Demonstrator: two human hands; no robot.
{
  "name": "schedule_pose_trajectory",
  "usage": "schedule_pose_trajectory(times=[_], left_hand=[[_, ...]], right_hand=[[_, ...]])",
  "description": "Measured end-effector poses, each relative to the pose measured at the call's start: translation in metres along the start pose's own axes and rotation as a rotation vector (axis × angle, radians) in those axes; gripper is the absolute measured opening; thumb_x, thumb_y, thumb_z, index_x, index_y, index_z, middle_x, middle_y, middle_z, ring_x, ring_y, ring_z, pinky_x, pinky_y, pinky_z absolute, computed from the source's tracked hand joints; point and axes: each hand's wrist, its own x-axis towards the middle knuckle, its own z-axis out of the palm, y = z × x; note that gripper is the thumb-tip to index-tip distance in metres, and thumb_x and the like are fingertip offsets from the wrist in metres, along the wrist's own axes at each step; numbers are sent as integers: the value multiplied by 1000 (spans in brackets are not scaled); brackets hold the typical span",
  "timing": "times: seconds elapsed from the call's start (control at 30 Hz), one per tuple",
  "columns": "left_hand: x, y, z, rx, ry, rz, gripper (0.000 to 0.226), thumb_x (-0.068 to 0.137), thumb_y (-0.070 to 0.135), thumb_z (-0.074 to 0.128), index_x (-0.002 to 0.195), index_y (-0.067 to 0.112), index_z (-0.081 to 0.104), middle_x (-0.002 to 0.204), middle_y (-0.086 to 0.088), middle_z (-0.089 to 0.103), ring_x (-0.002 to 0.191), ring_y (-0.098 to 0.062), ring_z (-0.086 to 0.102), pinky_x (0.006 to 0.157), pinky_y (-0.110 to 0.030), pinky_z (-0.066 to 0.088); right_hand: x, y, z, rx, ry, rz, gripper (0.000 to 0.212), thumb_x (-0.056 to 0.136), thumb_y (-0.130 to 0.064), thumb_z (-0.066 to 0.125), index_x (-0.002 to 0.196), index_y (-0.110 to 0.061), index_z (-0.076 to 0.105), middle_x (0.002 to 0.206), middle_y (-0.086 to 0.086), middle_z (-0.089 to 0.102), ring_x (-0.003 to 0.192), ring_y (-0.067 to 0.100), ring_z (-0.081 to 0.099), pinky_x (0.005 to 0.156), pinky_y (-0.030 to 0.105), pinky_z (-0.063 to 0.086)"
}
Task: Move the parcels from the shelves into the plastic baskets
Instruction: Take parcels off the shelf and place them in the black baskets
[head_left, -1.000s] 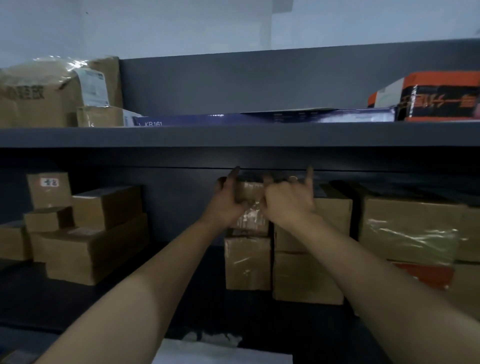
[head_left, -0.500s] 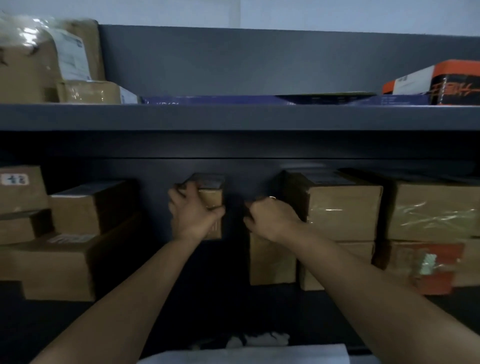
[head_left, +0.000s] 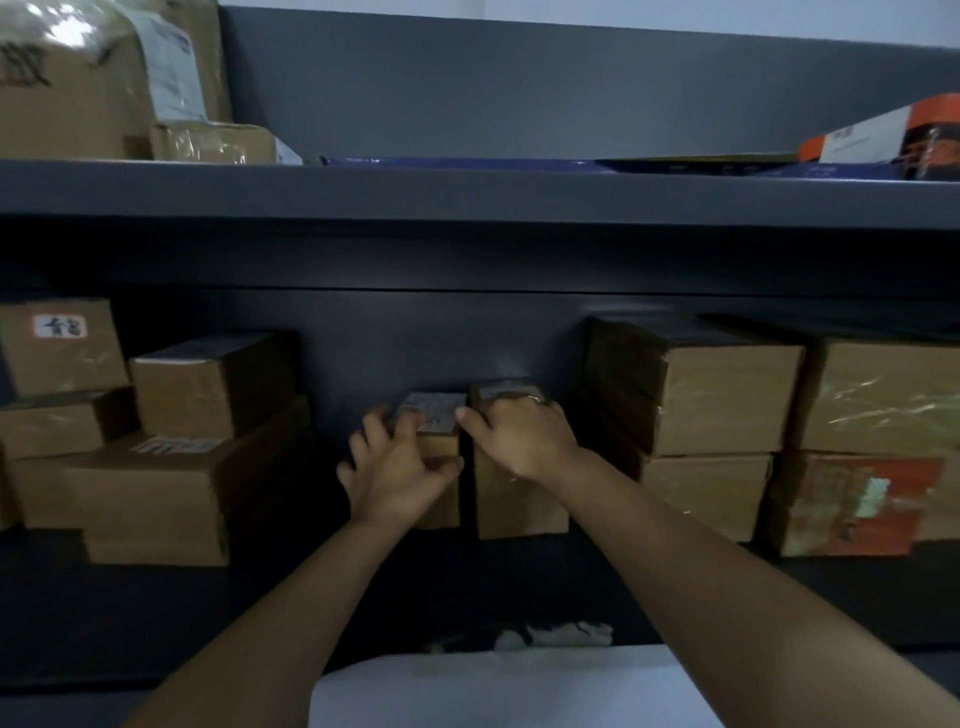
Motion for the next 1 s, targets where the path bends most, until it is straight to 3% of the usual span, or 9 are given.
schedule_pose_trajectory(times=[0.13,0.27,0.4,0.53,0.6,0.67,0.73,0.87,1.0], left_hand=[[-6,18,-5,69,103,173,46,85,45,56,129,31,47,139,-3,33,134,-23,25,112,-43,14],[-16,67,-7,-29,167,380,39,89,24,54,127,22,52,138,-4,43,129,-24,33,106,-35,20],[-30,131,-1,-277,34,497,41,91,15,53,131,10,48,135,-12,44,124,-29,42,100,-32,33],[-47,183,16,-502,-260,326,61,97,33,49,150,20,22,153,-8,25,139,-26,29,108,-28,27],[-52,201,23,-686,-354,160,63,97,42,44,151,22,19,156,-6,24,140,-24,28,107,-29,27],[-58,212,29,-906,-376,8,59,97,47,41,148,22,29,149,-3,37,134,-23,38,99,-26,31],[-66,219,34,-1024,-332,-74,57,96,52,40,145,24,34,141,1,44,129,-22,43,99,-27,33],[-76,231,39,-1072,-184,-90,57,93,56,41,142,26,35,135,3,44,122,-22,46,101,-36,38],[-86,244,38,-1113,-41,-202,69,84,66,48,139,24,41,139,-7,47,123,-29,48,104,-48,40]], right_hand=[[-6,9,-14,55,65,-106,42,102,-39,34,113,-12,64,114,13,65,105,30,60,87,41,48],[-27,34,-43,-187,367,-228,30,97,-30,43,109,-17,68,106,8,66,99,28,61,81,36,45],[-49,75,-79,-265,638,-105,31,89,-29,48,107,-15,69,107,8,68,104,31,59,87,39,42],[-71,134,-99,-277,452,225,53,97,-45,37,139,-14,47,138,10,51,131,30,41,114,44,18],[-77,153,-100,-294,351,227,55,98,-48,33,139,-14,47,143,10,48,134,30,39,118,45,10],[-81,161,-102,-318,322,144,51,98,-44,35,136,-15,50,144,9,49,134,29,41,118,44,9],[-87,162,-108,-282,354,67,44,97,-37,38,133,-17,54,139,7,53,131,28,44,118,47,12],[-100,161,-112,-2,437,-31,34,96,-26,45,123,-17,62,129,8,57,122,31,45,107,52,32],[-113,158,-110,74,490,-195,26,94,-15,50,111,-9,69,115,13,63,109,30,52,90,38,45]])
